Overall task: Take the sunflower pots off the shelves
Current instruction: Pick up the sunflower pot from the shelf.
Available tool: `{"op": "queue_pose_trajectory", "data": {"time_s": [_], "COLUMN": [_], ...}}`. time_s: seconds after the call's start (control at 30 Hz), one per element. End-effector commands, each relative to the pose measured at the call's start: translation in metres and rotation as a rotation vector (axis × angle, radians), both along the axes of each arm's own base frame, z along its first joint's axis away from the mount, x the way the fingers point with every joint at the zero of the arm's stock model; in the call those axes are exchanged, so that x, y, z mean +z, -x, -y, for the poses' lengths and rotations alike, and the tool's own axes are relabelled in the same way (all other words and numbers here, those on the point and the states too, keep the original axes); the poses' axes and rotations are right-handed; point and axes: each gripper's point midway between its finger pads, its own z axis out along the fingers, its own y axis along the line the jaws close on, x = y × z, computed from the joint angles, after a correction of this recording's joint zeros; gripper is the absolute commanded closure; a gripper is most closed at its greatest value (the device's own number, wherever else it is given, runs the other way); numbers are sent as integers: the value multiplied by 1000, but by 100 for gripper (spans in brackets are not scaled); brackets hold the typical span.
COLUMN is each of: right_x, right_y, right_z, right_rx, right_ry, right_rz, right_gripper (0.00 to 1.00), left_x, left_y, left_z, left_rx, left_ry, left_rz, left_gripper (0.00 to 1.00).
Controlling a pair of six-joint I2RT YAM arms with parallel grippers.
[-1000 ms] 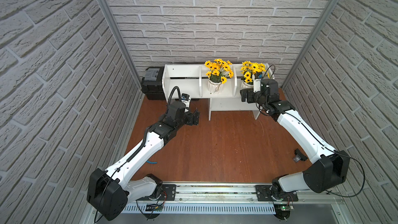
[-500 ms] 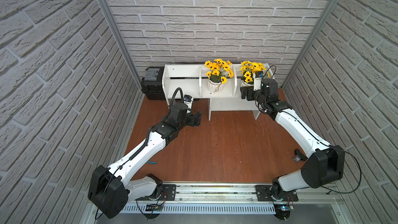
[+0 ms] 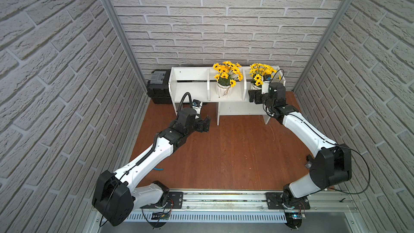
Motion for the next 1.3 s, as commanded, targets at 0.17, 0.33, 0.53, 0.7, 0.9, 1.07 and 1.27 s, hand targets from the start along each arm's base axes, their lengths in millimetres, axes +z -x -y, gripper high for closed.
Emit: {"op": "queue_pose_trajectory", "data": {"time_s": [0.17, 0.33, 0.53, 0.7, 0.9, 1.07, 1.27], "right_x": [13, 18, 21, 24, 25, 37, 63], "right_y": [-4, -4, -2, 1, 4, 13, 29], "right_z": [3, 2, 2, 3, 4, 6, 8], "right_rx": [-8, 1, 7, 2, 0, 0, 5], "right_ry": [8, 7, 3, 9, 9, 9, 0], "right_rz": [59, 66, 72, 75, 74, 95, 136], "right_gripper": [8, 25, 51, 70, 76, 77, 77], "left_x": [7, 5, 4, 2, -2, -1, -2], "left_y": [-2, -2, -2, -3, -3, -3, -3], "left_z": [2, 3, 4, 3, 3, 2, 3], "left_rx": [-6, -10, -11, -8, -5, -4, -7], "left_ry": [3, 3, 2, -1, -3, -2, -1], "left_rz": [42, 38, 39, 37, 32, 37, 36], "left_gripper": [2, 2, 2, 2, 2, 2, 2]}}
